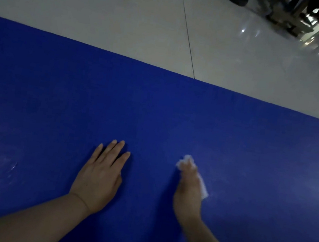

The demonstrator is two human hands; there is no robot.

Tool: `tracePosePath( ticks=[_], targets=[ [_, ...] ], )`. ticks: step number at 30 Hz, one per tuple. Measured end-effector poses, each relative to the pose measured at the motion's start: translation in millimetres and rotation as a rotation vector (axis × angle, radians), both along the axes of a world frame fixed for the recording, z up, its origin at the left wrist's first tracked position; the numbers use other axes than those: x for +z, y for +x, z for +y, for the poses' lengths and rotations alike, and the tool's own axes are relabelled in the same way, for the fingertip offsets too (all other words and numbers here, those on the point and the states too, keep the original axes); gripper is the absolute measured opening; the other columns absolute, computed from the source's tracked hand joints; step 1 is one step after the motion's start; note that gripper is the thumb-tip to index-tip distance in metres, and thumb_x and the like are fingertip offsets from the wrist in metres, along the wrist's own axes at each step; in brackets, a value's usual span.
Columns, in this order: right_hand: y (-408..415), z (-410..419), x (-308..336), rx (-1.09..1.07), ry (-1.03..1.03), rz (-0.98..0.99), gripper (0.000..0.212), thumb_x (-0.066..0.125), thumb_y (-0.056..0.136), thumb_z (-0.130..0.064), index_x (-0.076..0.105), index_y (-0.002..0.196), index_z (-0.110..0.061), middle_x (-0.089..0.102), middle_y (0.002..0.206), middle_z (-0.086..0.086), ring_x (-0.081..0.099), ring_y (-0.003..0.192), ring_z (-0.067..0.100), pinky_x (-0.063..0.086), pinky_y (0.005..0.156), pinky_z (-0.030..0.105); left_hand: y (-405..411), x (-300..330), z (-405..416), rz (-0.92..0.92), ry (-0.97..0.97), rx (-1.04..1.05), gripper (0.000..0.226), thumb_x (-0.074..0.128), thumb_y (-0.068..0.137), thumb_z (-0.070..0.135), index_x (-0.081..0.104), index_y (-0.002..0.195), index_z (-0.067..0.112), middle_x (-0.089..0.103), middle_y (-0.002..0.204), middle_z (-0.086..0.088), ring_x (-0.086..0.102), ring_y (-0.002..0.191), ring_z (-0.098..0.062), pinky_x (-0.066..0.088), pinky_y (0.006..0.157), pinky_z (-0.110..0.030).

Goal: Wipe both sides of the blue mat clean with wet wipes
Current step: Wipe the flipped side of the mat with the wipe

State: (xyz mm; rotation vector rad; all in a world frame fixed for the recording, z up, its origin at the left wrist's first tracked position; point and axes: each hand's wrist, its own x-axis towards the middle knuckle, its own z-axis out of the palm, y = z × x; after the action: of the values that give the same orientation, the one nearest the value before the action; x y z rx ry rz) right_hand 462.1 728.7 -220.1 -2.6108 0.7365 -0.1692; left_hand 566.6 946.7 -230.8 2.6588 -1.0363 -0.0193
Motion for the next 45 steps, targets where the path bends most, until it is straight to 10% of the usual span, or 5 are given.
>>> tracePosePath(
  ticks=[5, 12, 30, 38, 45],
  targets=[
    [-24, -48, 7, -0.339, -0.098, 0.073, 0.055, 0.032, 0.093, 0.011, 0.034, 0.145, -0.005, 0.02, 0.158, 0.004, 0.016, 0.146, 0.022, 0.012, 0.118, 0.029, -1, -1, 0, 0.008, 0.002, -0.009, 0.054, 0.029, 0.087, 0.023, 0.056, 0.131, 0.007, 0.045, 0.145, -0.014, 0.037, 0.135, -0.025, 0.01, 0.116, -0.038],
    [-54, 67, -6, 0.238, -0.091, 0.031, 0.061, 0.026, 0.086, -0.017, 0.036, 0.145, -0.008, 0.029, 0.151, 0.002, 0.018, 0.141, 0.014, 0.012, 0.114, 0.026, -2, 1, -2, -0.002, 0.004, -0.029, 0.054, 0.028, 0.088, 0.023, 0.056, 0.13, 0.005, 0.045, 0.145, -0.016, 0.038, 0.135, -0.027, 0.01, 0.116, -0.037],
    [-63, -6, 6, -0.341, -0.079, 0.091, 0.045, 0.035, 0.093, 0.004, 0.046, 0.135, -0.008, 0.027, 0.154, 0.005, 0.029, 0.14, 0.03, 0.023, 0.113, 0.038, -41, 4, 26, 0.007, 0.007, -0.045, 0.053, 0.03, 0.087, 0.019, 0.054, 0.131, 0.005, 0.041, 0.148, -0.017, 0.037, 0.137, -0.029, 0.012, 0.116, -0.041],
    [-90, 172, -5, 0.218, -0.099, -0.021, 0.065, 0.03, 0.086, -0.011, 0.023, 0.15, -0.017, 0.038, 0.15, 0.005, 0.022, 0.143, 0.02, 0.02, 0.112, 0.035, -49, 3, 32, 0.044, 0.037, -0.037, 0.054, 0.029, 0.087, 0.021, 0.056, 0.13, 0.004, 0.043, 0.145, -0.018, 0.037, 0.135, -0.029, 0.013, 0.116, -0.039],
    [-94, 68, 6, -0.488, -0.048, 0.029, 0.051, 0.032, 0.096, 0.0, 0.033, 0.145, -0.012, 0.015, 0.159, 0.001, 0.015, 0.146, 0.023, 0.017, 0.118, 0.038, -51, 3, 33, -0.002, 0.006, -0.036, 0.048, 0.061, 0.084, 0.009, 0.055, 0.132, 0.006, 0.043, 0.146, -0.017, 0.041, 0.135, -0.031, 0.022, 0.115, -0.044]
  ],
)
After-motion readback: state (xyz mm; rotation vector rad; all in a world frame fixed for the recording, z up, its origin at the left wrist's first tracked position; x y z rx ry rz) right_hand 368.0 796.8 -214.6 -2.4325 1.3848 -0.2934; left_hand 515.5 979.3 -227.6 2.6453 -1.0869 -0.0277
